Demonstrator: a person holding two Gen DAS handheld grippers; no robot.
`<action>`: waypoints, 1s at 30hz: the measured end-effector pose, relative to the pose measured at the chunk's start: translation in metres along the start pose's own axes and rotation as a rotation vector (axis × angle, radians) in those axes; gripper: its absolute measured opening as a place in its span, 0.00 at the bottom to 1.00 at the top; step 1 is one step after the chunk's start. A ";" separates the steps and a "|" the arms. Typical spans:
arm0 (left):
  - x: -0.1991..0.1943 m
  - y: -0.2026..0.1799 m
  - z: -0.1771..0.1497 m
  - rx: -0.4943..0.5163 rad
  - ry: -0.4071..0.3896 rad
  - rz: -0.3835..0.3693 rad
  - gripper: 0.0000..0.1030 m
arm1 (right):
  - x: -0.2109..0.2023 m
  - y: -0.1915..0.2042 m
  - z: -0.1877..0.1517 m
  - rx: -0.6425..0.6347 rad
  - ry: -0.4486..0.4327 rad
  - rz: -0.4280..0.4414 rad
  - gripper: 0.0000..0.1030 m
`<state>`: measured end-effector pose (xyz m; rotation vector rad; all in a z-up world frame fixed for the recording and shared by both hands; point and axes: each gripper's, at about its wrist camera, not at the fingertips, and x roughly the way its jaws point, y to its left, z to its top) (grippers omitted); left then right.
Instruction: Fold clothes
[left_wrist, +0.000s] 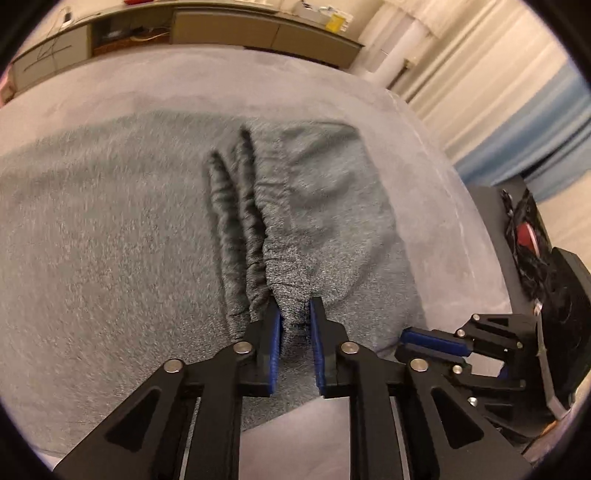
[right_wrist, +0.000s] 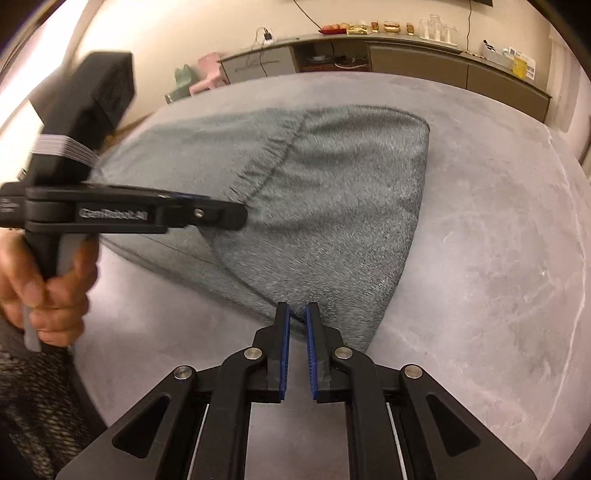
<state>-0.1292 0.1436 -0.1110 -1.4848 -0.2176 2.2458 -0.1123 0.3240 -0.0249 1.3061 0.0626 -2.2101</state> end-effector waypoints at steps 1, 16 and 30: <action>-0.010 0.000 0.004 0.004 -0.030 0.000 0.27 | -0.003 -0.001 0.003 0.012 -0.019 0.008 0.14; 0.063 0.040 0.098 -0.059 -0.028 0.223 0.42 | 0.028 -0.008 0.018 0.102 -0.042 -0.004 0.25; 0.032 -0.005 0.012 0.091 -0.003 0.188 0.40 | -0.002 -0.043 0.005 0.257 -0.038 0.043 0.25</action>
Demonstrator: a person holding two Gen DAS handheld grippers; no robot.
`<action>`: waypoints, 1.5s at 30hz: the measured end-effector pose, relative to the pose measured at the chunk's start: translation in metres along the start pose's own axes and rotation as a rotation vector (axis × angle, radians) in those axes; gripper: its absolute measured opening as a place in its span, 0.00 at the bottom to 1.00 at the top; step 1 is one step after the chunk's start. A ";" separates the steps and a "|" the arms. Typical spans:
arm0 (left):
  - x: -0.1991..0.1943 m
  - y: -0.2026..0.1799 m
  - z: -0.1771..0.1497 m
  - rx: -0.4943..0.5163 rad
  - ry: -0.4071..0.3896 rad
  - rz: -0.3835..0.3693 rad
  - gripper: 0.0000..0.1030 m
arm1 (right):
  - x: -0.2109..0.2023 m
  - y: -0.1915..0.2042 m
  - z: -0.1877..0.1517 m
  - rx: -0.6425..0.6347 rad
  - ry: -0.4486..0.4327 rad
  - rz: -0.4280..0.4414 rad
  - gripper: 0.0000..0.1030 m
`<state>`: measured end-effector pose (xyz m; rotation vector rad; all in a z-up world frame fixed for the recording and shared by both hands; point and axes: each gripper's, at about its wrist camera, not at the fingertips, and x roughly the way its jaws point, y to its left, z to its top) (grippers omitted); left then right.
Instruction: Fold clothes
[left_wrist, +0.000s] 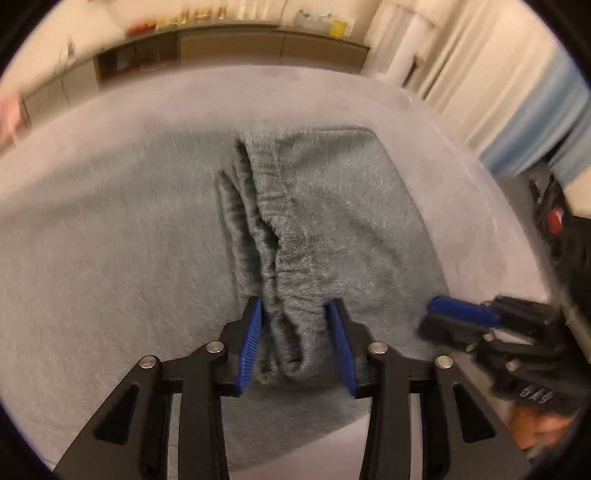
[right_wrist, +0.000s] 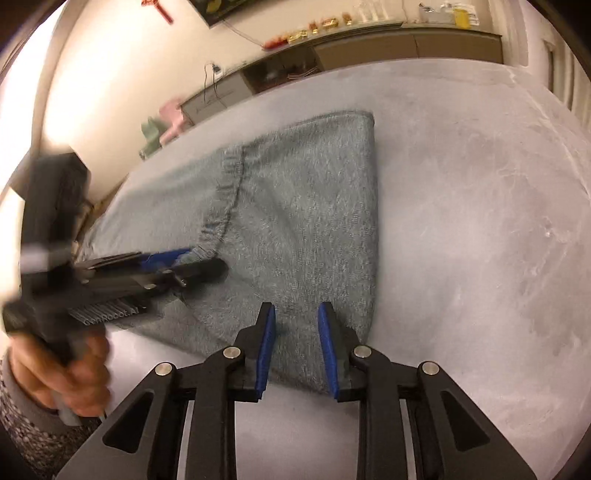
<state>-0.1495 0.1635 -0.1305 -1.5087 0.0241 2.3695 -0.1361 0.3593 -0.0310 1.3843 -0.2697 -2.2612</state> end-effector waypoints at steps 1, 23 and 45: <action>-0.005 -0.001 0.003 -0.007 0.004 -0.008 0.39 | -0.004 -0.002 0.000 0.012 -0.007 -0.001 0.26; 0.075 -0.119 0.084 0.192 0.111 0.118 0.64 | -0.002 -0.020 -0.005 0.135 -0.058 -0.036 0.62; -0.052 0.209 -0.009 -0.359 -0.079 -0.267 0.56 | 0.056 0.214 0.025 -0.327 -0.117 0.111 0.41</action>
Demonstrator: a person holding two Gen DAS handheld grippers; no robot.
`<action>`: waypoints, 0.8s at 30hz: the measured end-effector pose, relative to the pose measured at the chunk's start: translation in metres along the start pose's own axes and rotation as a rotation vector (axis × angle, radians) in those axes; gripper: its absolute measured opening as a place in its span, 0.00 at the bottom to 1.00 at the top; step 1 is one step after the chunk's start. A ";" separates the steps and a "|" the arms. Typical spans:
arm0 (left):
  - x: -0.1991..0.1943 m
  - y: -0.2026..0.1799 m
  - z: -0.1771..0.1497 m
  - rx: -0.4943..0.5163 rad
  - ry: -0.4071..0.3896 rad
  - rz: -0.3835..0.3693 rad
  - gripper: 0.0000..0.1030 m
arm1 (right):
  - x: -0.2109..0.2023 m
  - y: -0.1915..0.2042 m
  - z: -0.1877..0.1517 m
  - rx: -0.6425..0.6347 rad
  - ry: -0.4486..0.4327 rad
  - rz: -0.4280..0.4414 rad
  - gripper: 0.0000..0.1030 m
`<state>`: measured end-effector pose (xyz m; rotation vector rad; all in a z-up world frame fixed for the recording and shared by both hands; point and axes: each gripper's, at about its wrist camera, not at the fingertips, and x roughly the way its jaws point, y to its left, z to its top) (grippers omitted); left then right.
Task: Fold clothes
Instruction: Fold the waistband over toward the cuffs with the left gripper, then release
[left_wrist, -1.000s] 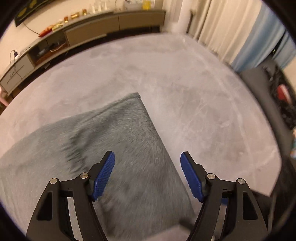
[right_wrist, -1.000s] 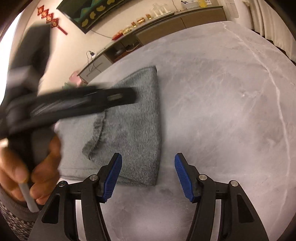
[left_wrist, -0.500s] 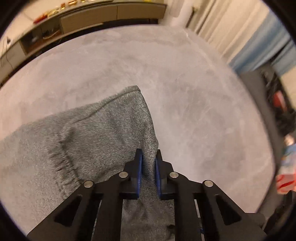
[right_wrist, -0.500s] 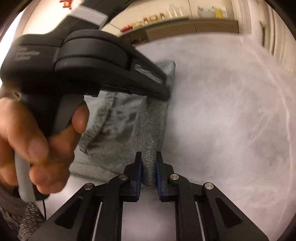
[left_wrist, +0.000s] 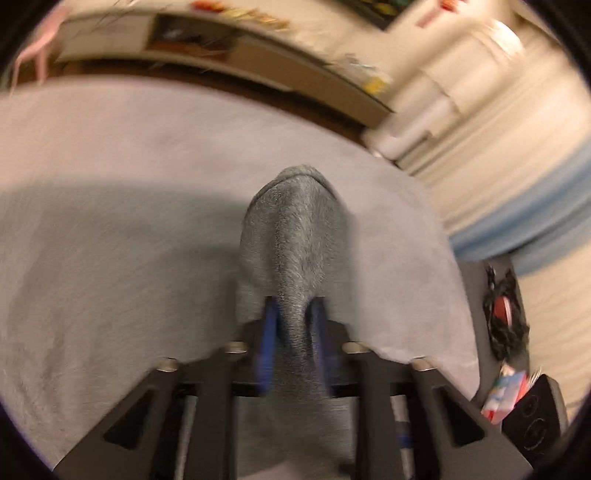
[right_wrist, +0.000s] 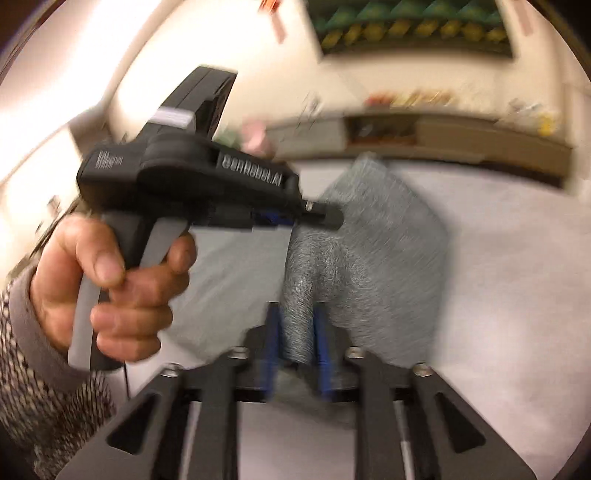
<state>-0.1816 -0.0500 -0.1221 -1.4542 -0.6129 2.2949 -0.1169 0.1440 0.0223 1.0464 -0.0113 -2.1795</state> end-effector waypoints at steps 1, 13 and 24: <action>-0.012 0.018 0.000 -0.027 -0.014 -0.011 0.56 | 0.012 0.002 -0.003 0.020 0.038 0.003 0.42; -0.003 0.025 -0.009 -0.024 -0.010 -0.177 0.50 | 0.030 -0.048 -0.015 0.153 0.101 -0.141 0.42; -0.002 0.057 -0.020 -0.176 -0.018 -0.213 0.31 | 0.036 -0.049 -0.014 0.147 0.107 -0.141 0.42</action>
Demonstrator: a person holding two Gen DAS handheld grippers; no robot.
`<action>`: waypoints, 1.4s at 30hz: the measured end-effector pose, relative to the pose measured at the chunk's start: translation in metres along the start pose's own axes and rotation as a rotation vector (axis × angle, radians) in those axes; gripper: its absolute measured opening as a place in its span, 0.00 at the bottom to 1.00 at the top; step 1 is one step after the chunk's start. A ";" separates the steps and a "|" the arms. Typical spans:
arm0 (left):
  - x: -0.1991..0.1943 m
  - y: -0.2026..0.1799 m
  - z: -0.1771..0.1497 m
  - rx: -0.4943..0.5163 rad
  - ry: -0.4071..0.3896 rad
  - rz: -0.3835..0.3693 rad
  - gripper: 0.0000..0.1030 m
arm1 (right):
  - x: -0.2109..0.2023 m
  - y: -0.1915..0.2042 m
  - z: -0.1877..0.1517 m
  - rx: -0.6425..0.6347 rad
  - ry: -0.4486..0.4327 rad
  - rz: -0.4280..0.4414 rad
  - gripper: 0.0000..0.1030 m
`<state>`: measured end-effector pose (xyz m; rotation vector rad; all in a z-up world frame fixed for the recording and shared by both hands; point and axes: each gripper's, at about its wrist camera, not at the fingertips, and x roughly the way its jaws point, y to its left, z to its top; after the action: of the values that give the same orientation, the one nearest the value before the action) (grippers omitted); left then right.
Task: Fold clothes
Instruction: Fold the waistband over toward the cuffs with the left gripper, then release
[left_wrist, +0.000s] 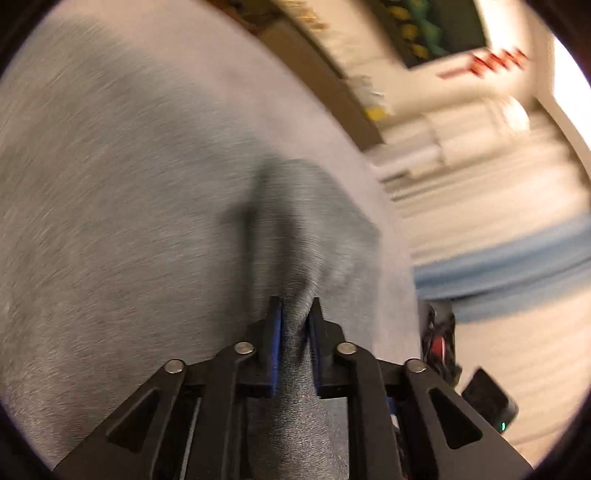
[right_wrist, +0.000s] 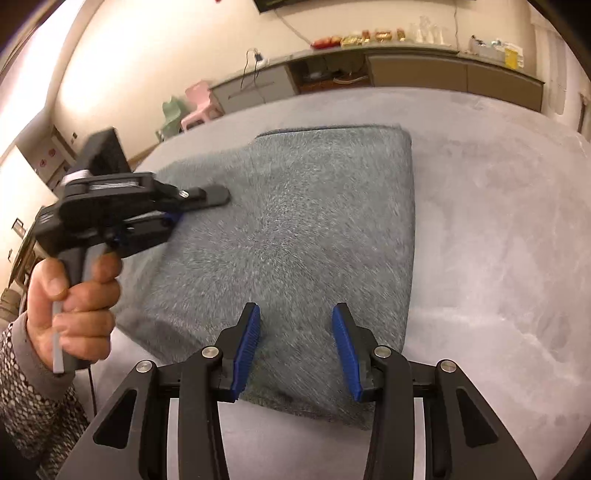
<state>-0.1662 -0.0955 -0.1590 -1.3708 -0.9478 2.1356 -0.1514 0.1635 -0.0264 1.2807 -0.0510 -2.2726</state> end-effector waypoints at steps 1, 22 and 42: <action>-0.003 0.001 -0.002 -0.009 0.001 0.028 0.40 | 0.002 0.004 0.000 -0.013 0.006 -0.001 0.42; 0.011 -0.019 -0.036 0.109 0.140 0.180 0.19 | -0.015 0.017 -0.010 -0.055 0.046 0.044 0.41; -0.133 -0.005 -0.040 0.171 -0.256 0.420 0.43 | -0.014 -0.005 0.002 -0.024 0.069 -0.100 0.41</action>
<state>-0.0741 -0.1685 -0.0841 -1.3213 -0.5787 2.6863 -0.1497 0.1739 -0.0155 1.3767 0.0667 -2.3030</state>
